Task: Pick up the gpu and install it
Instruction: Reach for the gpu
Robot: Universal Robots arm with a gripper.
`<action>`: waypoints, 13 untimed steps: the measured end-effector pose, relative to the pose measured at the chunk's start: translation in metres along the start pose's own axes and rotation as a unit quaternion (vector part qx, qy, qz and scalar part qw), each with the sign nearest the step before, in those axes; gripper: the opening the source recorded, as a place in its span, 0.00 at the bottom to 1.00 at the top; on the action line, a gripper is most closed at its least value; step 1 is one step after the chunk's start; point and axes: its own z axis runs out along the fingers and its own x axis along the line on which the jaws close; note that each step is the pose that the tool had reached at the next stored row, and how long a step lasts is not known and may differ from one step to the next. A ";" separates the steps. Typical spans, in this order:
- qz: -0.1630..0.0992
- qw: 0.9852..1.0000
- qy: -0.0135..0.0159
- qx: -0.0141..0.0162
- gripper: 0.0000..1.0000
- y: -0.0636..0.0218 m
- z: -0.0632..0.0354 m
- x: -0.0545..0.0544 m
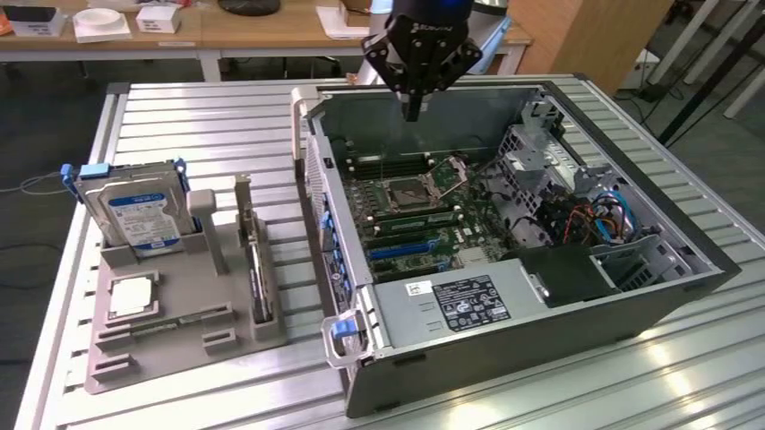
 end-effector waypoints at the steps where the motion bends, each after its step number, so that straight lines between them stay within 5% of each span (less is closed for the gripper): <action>1: 0.000 1.000 0.000 0.000 0.10 -0.0004 0.0000 0.001; 13: 0.000 1.000 0.000 0.000 0.10 -0.0038 -0.0004 0.010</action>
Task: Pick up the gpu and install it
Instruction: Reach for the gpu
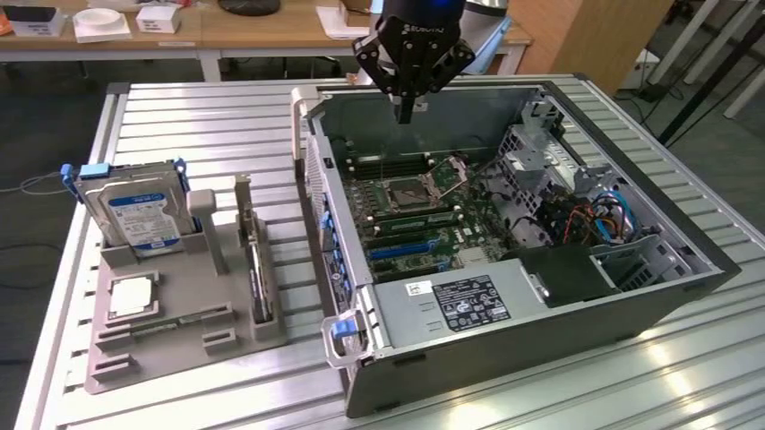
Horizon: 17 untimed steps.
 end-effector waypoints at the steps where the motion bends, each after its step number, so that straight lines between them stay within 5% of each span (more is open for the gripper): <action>1: 0.000 1.000 0.000 0.000 0.10 0.0000 0.0000 0.000; 10: 0.000 1.000 0.000 0.000 0.10 -0.0003 -0.0001 0.001; 17: 0.000 1.000 0.000 0.000 0.10 -0.0027 -0.0005 0.016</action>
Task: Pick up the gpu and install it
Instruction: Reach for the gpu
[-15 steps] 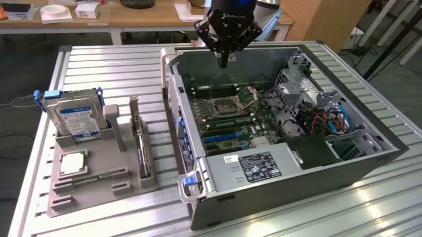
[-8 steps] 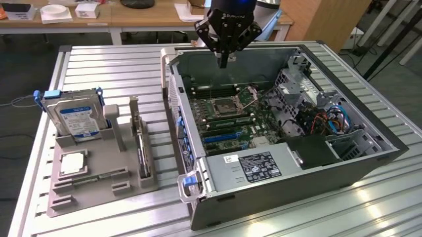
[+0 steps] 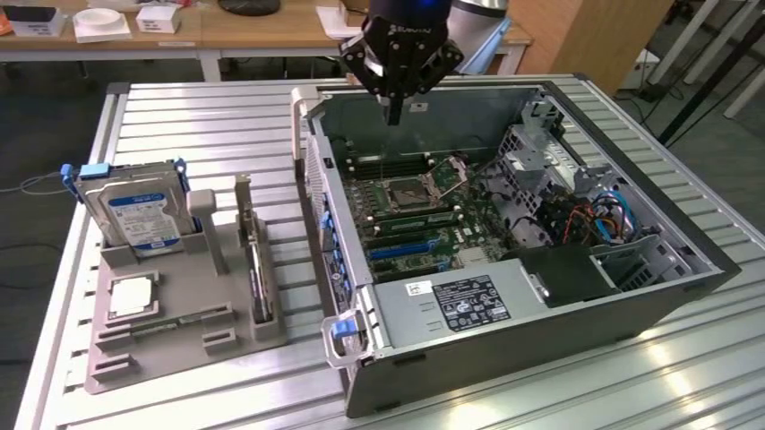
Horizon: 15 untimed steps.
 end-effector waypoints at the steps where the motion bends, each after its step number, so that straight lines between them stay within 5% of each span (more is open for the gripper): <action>1: 0.000 1.000 0.000 0.000 0.10 -0.0004 -0.0001 0.003; 15: 0.000 1.000 0.000 0.000 0.10 -0.0147 -0.0014 0.030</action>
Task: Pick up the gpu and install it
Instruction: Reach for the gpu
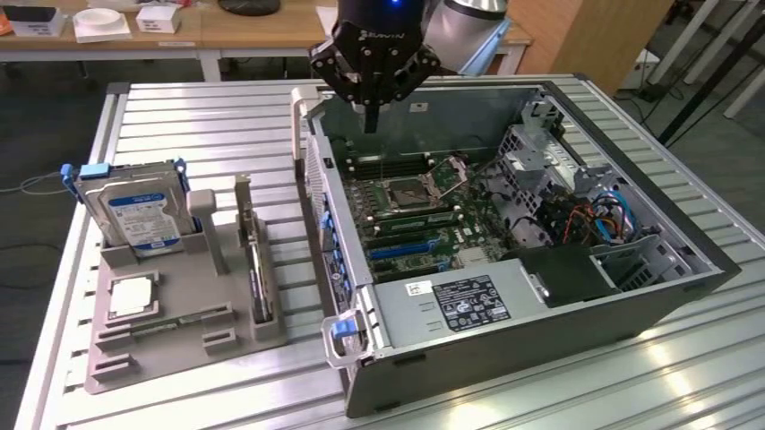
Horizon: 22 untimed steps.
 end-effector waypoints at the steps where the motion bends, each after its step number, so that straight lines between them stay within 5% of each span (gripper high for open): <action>1: 0.000 1.000 0.000 0.000 0.10 -0.0016 -0.0001 0.002; 22: 0.000 1.000 0.000 0.000 0.10 -0.0327 -0.0022 0.048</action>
